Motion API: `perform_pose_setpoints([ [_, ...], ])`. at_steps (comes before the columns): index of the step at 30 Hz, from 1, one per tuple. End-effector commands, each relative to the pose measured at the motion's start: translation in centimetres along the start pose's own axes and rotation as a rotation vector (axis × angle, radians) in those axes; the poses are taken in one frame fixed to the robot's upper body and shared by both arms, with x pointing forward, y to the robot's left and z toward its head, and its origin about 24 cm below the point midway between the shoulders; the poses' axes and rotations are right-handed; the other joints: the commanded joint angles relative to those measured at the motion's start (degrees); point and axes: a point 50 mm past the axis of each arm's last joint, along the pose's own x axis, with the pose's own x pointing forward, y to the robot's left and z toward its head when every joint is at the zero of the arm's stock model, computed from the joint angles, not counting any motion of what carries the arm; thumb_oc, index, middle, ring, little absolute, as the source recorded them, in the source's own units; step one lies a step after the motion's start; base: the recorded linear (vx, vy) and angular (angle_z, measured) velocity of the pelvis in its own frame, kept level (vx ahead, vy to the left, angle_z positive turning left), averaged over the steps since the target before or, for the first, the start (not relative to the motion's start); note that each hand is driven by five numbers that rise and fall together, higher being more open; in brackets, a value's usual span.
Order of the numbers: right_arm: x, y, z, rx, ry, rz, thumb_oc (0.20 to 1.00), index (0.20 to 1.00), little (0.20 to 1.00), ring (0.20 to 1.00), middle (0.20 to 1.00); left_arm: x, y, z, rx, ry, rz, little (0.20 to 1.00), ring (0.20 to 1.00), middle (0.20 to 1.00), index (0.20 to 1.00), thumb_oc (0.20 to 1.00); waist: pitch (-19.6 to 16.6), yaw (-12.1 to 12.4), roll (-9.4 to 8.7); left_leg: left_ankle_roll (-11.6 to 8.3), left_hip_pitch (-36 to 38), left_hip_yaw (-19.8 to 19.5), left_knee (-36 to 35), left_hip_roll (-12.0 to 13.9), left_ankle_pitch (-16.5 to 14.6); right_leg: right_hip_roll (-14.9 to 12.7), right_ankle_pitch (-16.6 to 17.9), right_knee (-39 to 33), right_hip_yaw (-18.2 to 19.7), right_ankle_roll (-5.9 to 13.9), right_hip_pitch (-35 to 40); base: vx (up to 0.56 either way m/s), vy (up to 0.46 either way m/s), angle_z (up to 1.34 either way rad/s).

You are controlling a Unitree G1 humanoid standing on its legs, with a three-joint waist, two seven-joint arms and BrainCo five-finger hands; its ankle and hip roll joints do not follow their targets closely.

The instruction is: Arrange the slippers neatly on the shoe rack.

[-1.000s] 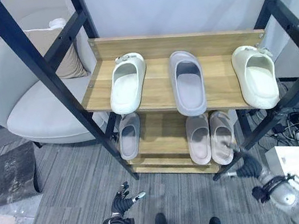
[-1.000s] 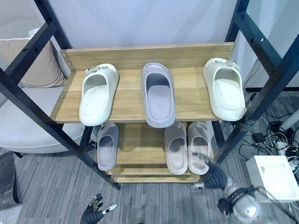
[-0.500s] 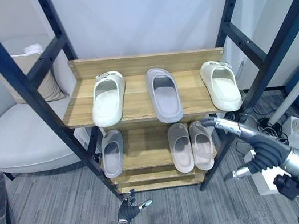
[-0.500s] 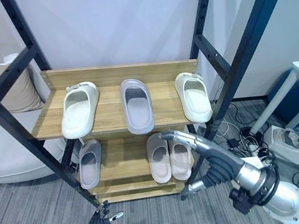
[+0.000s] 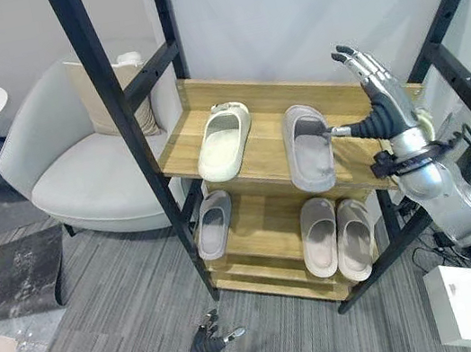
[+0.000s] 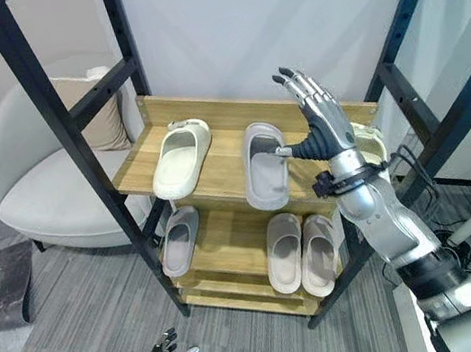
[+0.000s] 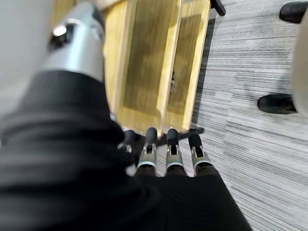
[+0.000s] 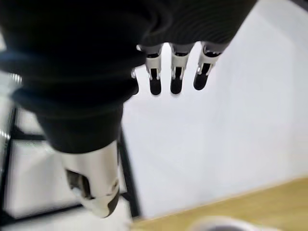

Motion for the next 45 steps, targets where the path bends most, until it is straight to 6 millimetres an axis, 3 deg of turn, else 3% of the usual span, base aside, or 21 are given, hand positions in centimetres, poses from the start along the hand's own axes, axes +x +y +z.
perform_pose_setpoints([
  [1, 2.8, -3.3, 1.6, -0.094, -0.102, -0.139, 1.000, 1.000, 1.000, 1.000, 1.000, 1.0, 0.0, 2.2, 0.024, -0.086, -0.022, 1.000, 1.000, 1.000, 1.000, 1.000, 2.24, 2.64, 0.06, 0.23, 3.49, -1.88, -0.12, -0.33, -5.90, -0.52, -2.70, 1.60, -1.35, 1.69, 2.66, 0.01, 0.009, 0.20],
  [9, 3.3, -1.6, -1.1, -0.145, 0.023, -0.066, 1.000, 1.000, 1.000, 1.000, 1.000, 0.6, 0.5, 1.2, 0.033, -0.055, -0.014, 1.000, 1.000, 1.000, 1.000, 1.000, 3.44, 5.12, -0.46, 0.72, 2.54, -2.54, 0.99, -0.85, -6.35, -0.76, -2.47, 1.28, -2.11, 1.94, 2.62, 0.02, 0.031, 0.08],
  [18, 3.6, -1.0, -3.7, -0.214, 0.148, -0.031, 1.000, 1.000, 1.000, 1.000, 1.000, 1.0, 0.5, 2.1, 0.039, -0.086, -0.010, 1.000, 1.000, 1.000, 1.000, 1.000, 3.98, 5.95, -0.75, 0.78, 1.27, -3.49, 1.38, -1.28, -6.41, -1.03, -2.34, 1.27, -2.83, 2.06, 2.27, 0.00, 0.028, 0.04],
  [19, 3.7, -0.6, -3.9, -0.211, 0.168, -0.018, 0.304, 0.304, 0.304, 0.304, 0.304, 1.0, 0.5, 2.0, 0.034, -0.085, -0.010, 1.000, 1.000, 1.000, 1.000, 1.000, 3.97, 6.07, -0.70, 0.81, 1.24, -3.49, 1.27, -1.35, -6.40, -1.15, -2.24, 1.23, -2.93, 2.07, 2.19, 0.01, 0.037, 0.01],
  [20, 3.6, -0.3, -4.1, -0.214, 0.176, -0.008, 0.200, 0.200, 0.200, 0.200, 0.200, 1.0, 0.4, 2.0, 0.032, -0.083, -0.012, 1.000, 1.000, 1.000, 1.000, 1.000, 3.95, 5.98, -0.64, 0.82, 1.25, -3.50, 1.23, -1.38, -6.39, -1.16, -2.20, 1.22, -2.92, 2.09, 2.19, 0.01, 0.035, 0.00],
  [24, 3.5, 0.4, -4.9, -0.184, 0.238, -0.006, 0.200, 0.200, 0.200, 0.200, 0.200, 1.1, 0.0, 2.0, 0.036, -0.081, -0.017, 1.000, 1.000, 1.000, 1.000, 1.000, 3.96, 5.86, -0.23, 0.78, 1.49, -3.32, 1.04, -1.47, -6.29, -1.25, -2.09, 1.16, -2.99, 2.14, 2.28, 0.00, 0.000, 0.00],
  [28, 3.5, -0.2, -4.7, -0.158, 0.239, -0.061, 0.200, 0.200, 0.200, 0.200, 0.200, 1.1, 0.1, 2.0, 0.031, -0.079, -0.008, 1.000, 1.000, 1.000, 1.000, 1.000, 3.63, 5.31, 0.09, 0.69, 2.02, -3.21, 0.80, -1.42, -6.31, -1.25, -2.16, 1.08, -2.84, 2.09, 2.50, 0.00, 0.000, 0.00],
  [31, 3.6, -1.5, -4.0, -0.158, 0.219, -0.148, 0.200, 0.200, 0.200, 0.200, 0.200, 1.2, 0.2, 2.2, 0.026, -0.081, 0.009, 1.000, 1.000, 1.000, 1.000, 1.000, 3.38, 4.70, 0.35, 0.70, 2.40, -3.01, 0.78, -1.29, -6.48, -1.25, -2.30, 1.15, -2.61, 2.05, 2.73, 0.00, 0.000, 0.00],
  [32, 3.6, -3.1, -2.2, -0.122, 0.158, -0.272, 0.200, 0.200, 0.200, 0.200, 0.200, 1.3, 0.3, 2.4, 0.016, -0.082, 0.026, 1.000, 1.000, 1.000, 1.000, 1.000, 3.06, 3.73, 0.84, 0.70, 2.76, -2.75, 0.71, -1.15, -6.62, -1.22, -2.45, 1.19, -2.32, 1.97, 2.82, 0.00, 0.000, 0.00],
  [34, 2.8, -5.0, -0.6, -0.036, 0.112, -0.425, 0.200, 0.200, 0.200, 0.200, 0.200, 1.3, 0.3, 2.4, 0.005, -0.077, 0.041, 1.000, 1.000, 1.000, 1.000, 1.000, 2.70, 2.77, 1.33, 0.67, 3.14, -2.51, 0.57, -1.02, -6.63, -1.18, -2.65, 1.21, -1.96, 1.88, 2.91, 0.00, 0.000, 0.00],
  [37, 0.6, -6.7, 2.4, 0.152, -0.004, -0.577, 0.200, 0.200, 0.200, 0.200, 0.200, 1.1, 0.2, 1.7, 0.010, -0.054, 0.055, 1.000, 1.000, 1.000, 1.000, 1.000, 2.19, 1.65, 1.74, 0.46, 3.62, -2.18, 0.39, -0.82, -6.49, -1.09, -3.04, 1.32, -1.62, 1.67, 3.03, -0.01, -0.024, -0.02],
  [39, -0.7, -7.5, 4.5, 0.372, -0.107, -0.620, 0.200, 0.200, 0.200, 0.200, 0.200, 1.0, 0.0, 1.4, 0.001, -0.042, 0.056, 1.000, 1.000, 1.000, 1.000, 1.000, 2.06, 0.73, 1.92, 0.25, 3.72, -1.87, 0.22, -0.63, -6.20, -0.97, -3.11, 1.26, -1.46, 1.53, 3.00, -0.04, -0.050, -0.06],
  [42, -2.3, -8.1, 8.1, 0.889, -0.302, -0.611, 0.200, 0.200, 0.200, 0.200, 0.200, 0.8, -0.5, 0.7, -0.014, -0.010, 0.054, 1.000, 1.000, 1.000, 1.000, 1.000, 1.95, -0.38, 2.34, -0.06, 3.70, -1.35, 0.08, -0.37, -5.66, -0.81, -3.12, 1.07, -1.18, 1.32, 2.89, -0.04, -0.049, -0.05],
  [43, -2.4, -8.1, 8.1, 0.893, -0.302, -0.607, 0.200, 0.200, 0.200, 0.200, 0.200, 0.8, -0.5, 0.7, -0.014, -0.009, 0.055, 1.000, 1.000, 1.000, 1.000, 1.000, 1.87, -0.46, 2.32, -0.08, 3.69, -1.37, 0.07, -0.36, -5.66, -0.79, -3.13, 1.07, -1.20, 1.31, 2.88, -0.05, -0.045, -0.21],
  [44, -3.0, -7.4, 10.4, 1.184, -0.423, -0.449, 0.200, 0.200, 0.200, 0.200, 0.200, 0.6, -0.1, 0.4, -0.032, 0.004, 0.073, 1.000, 1.000, 1.000, 1.000, 1.000, 2.01, -0.77, 2.65, -0.37, 3.97, -0.88, 0.09, -0.15, -5.63, -0.56, -3.29, 1.17, -0.92, 1.11, 3.01, -0.03, -0.032, -0.22],
  [45, -3.0, -7.4, 10.3, 1.186, -0.424, -0.448, 0.200, 0.200, 0.200, 0.200, 0.200, 0.6, -0.1, 0.4, -0.032, 0.004, 0.073, 1.000, 1.000, 1.000, 1.000, 1.000, 1.91, -0.86, 2.61, -0.31, 3.80, -0.93, 0.01, -0.22, -5.39, -0.62, -3.12, 1.12, -0.98, 1.12, 2.85, -0.07, -0.056, -0.21],
])
